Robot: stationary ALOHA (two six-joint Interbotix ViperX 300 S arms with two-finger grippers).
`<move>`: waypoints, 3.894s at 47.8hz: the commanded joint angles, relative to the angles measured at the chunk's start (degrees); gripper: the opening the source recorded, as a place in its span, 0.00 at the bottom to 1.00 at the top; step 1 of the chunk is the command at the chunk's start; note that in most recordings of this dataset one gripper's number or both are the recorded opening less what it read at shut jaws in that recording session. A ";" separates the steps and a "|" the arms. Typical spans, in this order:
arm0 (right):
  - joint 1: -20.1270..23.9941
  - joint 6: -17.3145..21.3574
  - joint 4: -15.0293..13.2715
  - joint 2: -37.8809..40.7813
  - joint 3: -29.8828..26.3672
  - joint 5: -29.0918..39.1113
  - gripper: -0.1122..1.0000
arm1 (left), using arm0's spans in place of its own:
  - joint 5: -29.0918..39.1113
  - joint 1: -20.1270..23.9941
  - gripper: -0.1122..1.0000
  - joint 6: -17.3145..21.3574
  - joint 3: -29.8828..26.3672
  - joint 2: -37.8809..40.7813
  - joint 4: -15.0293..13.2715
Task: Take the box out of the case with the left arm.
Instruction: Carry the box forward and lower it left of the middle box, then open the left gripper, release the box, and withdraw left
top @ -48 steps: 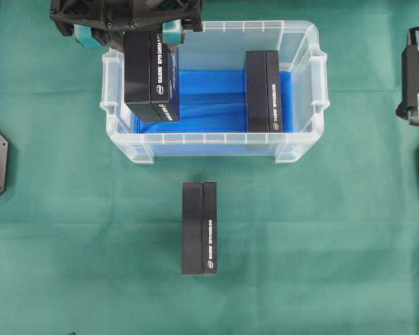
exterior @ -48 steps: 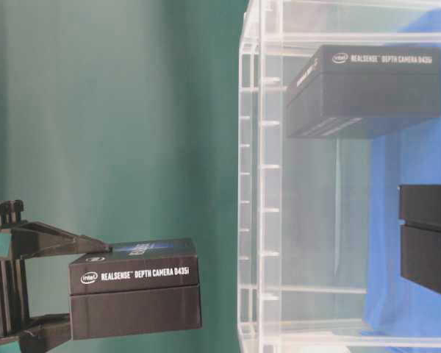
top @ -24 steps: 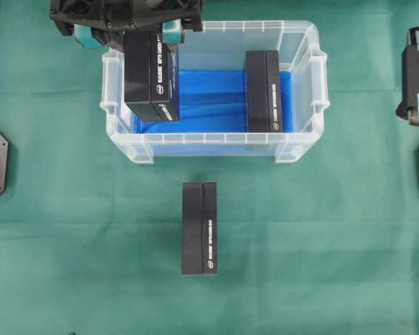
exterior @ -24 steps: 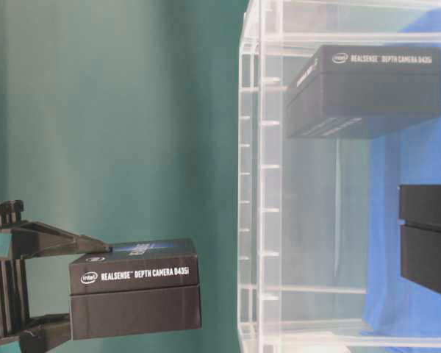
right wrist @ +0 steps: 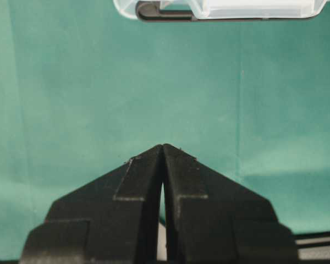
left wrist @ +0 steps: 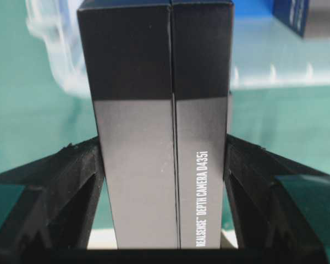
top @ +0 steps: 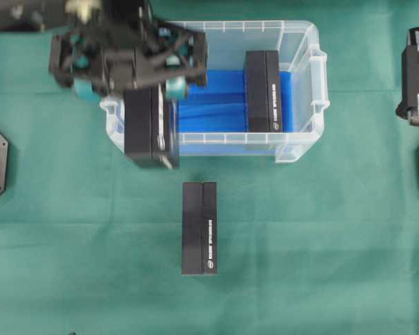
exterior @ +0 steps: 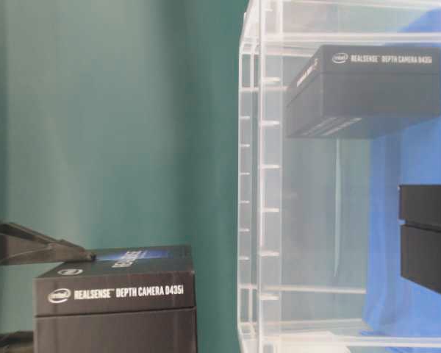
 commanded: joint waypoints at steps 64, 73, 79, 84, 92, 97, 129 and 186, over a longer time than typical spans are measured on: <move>0.00 0.18 0.00 0.53 -0.70 -0.44 0.12 | -17.75 -19.42 0.64 -21.97 21.09 -3.08 1.49; 0.00 0.09 -0.18 0.53 -0.62 -0.44 0.12 | -22.94 -19.42 0.64 -22.50 26.98 -3.43 1.58; 0.00 0.09 -0.18 0.62 -0.62 -0.44 0.12 | -27.42 -19.69 0.64 -22.50 30.76 -3.08 1.49; 0.00 0.09 -0.18 0.62 -0.62 -0.44 0.12 | -30.76 -19.86 0.64 -22.50 33.22 -2.64 1.49; 0.00 0.09 -0.26 0.53 -0.62 -0.35 0.12 | -34.72 -19.95 0.64 -22.24 36.56 -1.58 1.41; 0.00 0.09 -0.18 0.70 -0.62 -0.44 0.12 | -36.12 -19.86 0.64 -22.24 37.88 -1.41 1.23; 0.00 0.09 -0.26 1.23 -0.62 -0.44 0.12 | -40.61 -19.86 0.64 -21.80 39.55 -1.41 0.35; 0.00 0.18 -0.18 1.23 -0.70 -0.44 0.12 | -36.39 -19.07 0.95 -21.01 34.45 -8.35 0.18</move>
